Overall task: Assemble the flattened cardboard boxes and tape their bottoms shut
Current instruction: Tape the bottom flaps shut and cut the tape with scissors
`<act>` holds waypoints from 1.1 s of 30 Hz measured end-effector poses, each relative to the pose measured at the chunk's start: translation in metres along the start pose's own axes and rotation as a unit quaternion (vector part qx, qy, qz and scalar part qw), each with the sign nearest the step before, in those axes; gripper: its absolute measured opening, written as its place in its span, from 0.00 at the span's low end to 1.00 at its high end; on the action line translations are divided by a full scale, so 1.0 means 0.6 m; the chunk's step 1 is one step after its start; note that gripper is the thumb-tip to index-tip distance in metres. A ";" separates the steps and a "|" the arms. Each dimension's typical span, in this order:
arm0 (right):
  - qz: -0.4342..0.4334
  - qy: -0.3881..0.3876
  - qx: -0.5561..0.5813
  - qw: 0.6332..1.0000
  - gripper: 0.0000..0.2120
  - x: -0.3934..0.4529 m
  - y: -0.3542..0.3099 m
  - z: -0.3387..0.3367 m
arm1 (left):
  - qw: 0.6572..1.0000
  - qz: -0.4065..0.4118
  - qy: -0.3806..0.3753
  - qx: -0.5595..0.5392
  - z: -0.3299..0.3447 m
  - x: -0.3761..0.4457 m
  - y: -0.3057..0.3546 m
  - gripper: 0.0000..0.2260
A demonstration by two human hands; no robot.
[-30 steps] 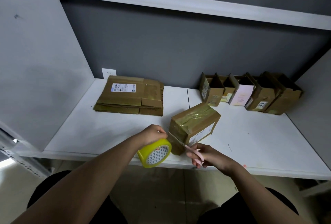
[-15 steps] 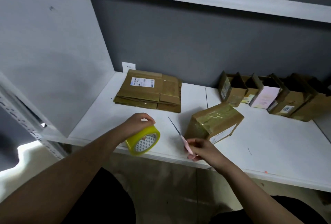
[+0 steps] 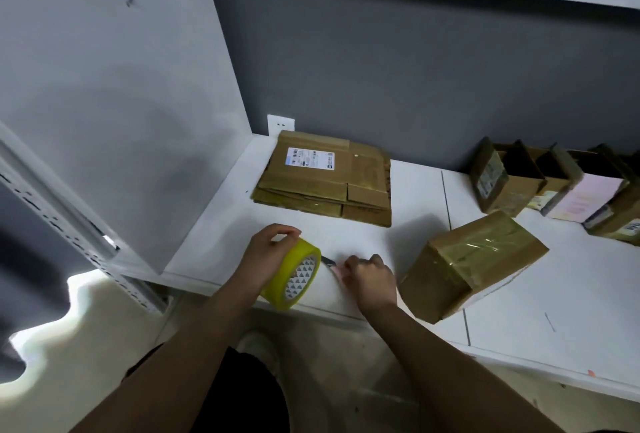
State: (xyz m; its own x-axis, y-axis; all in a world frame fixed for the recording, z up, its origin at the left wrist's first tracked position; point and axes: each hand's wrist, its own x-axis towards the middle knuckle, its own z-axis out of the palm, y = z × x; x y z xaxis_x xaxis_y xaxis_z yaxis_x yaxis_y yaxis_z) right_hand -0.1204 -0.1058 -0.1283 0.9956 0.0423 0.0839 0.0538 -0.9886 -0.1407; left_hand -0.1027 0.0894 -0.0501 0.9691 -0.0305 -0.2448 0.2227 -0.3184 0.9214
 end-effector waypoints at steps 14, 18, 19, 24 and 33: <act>0.032 0.050 0.590 0.805 0.05 0.013 -0.073 -0.153 | 0.996 0.082 -0.038 0.008 0.021 -0.021 0.015 0.03; 0.013 0.047 0.539 0.841 0.12 0.009 -0.066 -0.146 | 0.994 0.098 -0.043 -0.008 0.029 -0.035 0.019 0.06; 0.015 0.049 0.543 0.838 0.13 0.007 -0.065 -0.144 | 0.994 0.099 -0.047 -0.018 0.030 -0.038 0.020 0.08; 0.032 0.059 0.566 0.822 0.13 -0.001 -0.061 -0.142 | 0.994 0.093 -0.047 -0.027 0.032 -0.043 0.011 0.20; -0.002 0.044 0.496 0.867 0.09 -0.011 -0.074 -0.149 | 0.996 0.047 0.005 -0.078 0.042 -0.041 0.007 0.11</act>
State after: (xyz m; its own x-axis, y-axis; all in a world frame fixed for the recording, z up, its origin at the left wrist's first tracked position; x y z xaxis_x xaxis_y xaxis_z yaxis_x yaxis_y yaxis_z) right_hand -0.1360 -0.0749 -0.0342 0.9879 -0.0077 0.1550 0.1408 -0.3757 -0.9160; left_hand -0.1285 0.0648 -0.0481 0.9874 -0.0443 -0.1522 0.1432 -0.1631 0.9762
